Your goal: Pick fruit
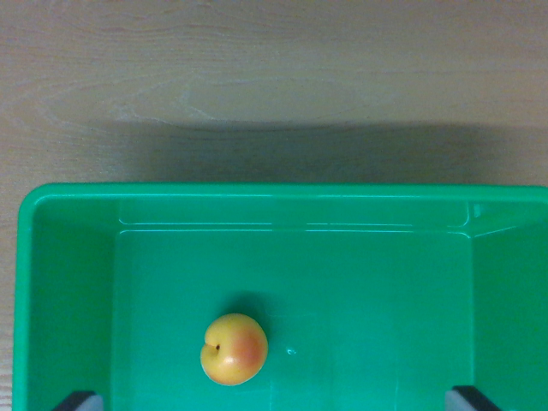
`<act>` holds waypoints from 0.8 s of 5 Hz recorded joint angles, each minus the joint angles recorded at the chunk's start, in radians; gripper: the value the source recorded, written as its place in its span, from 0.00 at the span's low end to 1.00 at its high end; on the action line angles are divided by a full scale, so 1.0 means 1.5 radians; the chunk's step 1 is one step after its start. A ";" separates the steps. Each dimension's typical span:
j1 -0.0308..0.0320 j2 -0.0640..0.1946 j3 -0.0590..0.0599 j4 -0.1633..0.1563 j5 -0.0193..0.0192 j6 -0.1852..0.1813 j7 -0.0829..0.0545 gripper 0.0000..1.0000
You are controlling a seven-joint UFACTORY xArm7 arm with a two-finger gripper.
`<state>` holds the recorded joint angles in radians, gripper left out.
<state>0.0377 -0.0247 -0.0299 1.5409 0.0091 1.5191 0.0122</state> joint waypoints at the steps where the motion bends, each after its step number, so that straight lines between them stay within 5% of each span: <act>1: 0.0011 0.003 0.001 -0.013 0.0004 -0.016 -0.002 0.00; 4: 0.0024 0.007 0.002 -0.029 0.0008 -0.035 -0.005 0.00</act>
<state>0.0412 -0.0135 -0.0276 1.4973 0.0103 1.4673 0.0044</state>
